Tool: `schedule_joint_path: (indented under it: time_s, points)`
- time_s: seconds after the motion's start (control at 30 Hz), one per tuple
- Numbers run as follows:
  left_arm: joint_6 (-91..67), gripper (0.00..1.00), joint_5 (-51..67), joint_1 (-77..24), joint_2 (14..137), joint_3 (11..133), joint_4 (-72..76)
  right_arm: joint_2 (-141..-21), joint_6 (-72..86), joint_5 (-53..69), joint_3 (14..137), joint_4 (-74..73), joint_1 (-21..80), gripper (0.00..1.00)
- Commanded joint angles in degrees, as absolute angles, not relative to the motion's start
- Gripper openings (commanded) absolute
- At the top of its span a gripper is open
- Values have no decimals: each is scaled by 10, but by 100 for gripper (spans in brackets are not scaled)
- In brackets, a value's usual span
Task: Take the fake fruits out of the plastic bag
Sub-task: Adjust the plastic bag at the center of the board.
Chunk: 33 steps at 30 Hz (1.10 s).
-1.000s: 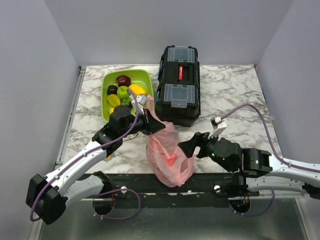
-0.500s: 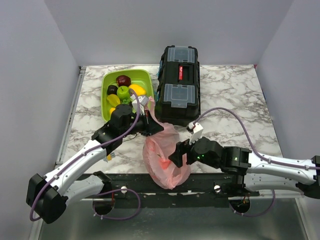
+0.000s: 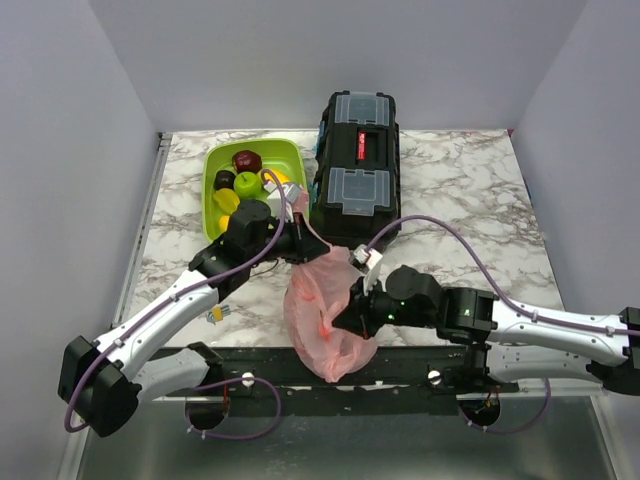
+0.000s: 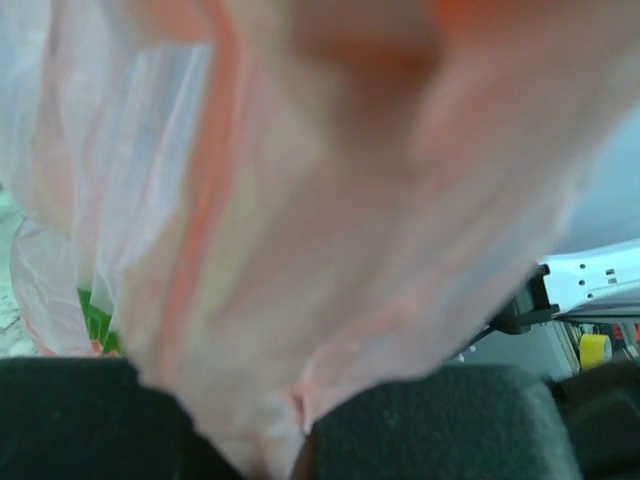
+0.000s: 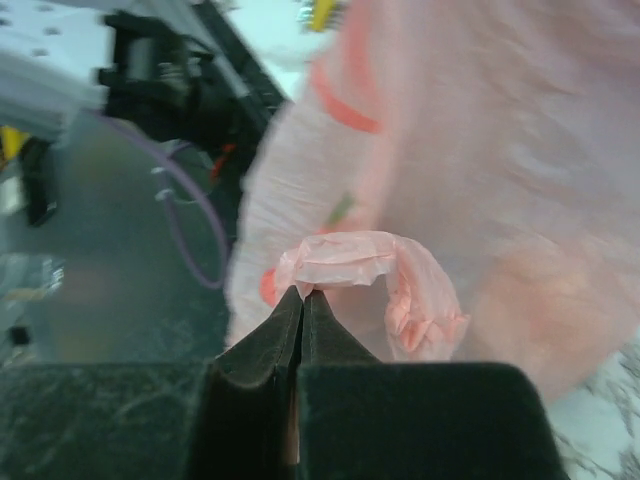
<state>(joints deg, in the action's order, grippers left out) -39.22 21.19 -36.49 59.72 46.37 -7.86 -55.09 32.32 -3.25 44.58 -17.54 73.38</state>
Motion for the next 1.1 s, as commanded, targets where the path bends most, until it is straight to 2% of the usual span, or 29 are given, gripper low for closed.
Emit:
schedule_joint_path:
  time_s: [0.0, 0.1, 0.17, 0.23, 0.33, 0.43, 0.47, 0.57, 0.63, 0.83, 1.0, 1.07]
  points:
    - [-412, 2, 217, -361, 623, 498, -36, -601, 298, 138, 504, -118, 735, 1]
    - [-416, 1, 223, -357, 636, 508, -26, -669, 329, 250, 514, -23, 746, 1]
    - [-410, 0, 227, -349, 643, 519, -28, -717, 332, 259, 526, 42, 781, 1]
    - [-405, 0, 236, -341, 649, 528, -32, -776, 326, 232, 552, 61, 807, 1]
    - [-394, 0, 255, -333, 656, 537, -35, -863, 313, 130, 607, 5, 827, 1]
    - [-389, 0, 259, -325, 652, 529, -36, -876, 304, 63, 622, -34, 837, 2]
    - [-388, 0, 261, -323, 650, 524, -34, -866, 304, 57, 612, -28, 838, 9]
    - [-385, 0, 270, -315, 646, 511, -31, -820, 299, 65, 589, -21, 837, 37]
    - [-383, 0, 275, -308, 643, 503, -27, -796, 297, 62, 588, -47, 838, 47]
    - [-363, 0, 276, -294, 632, 492, -30, -718, 301, 56, 577, -114, 837, 64]
    - [-349, 0, 268, -287, 624, 489, -45, -650, 306, 77, 560, -111, 838, 67]
    - [-349, 0, 270, -287, 622, 489, -47, -622, 305, 32, 545, -118, 837, 67]
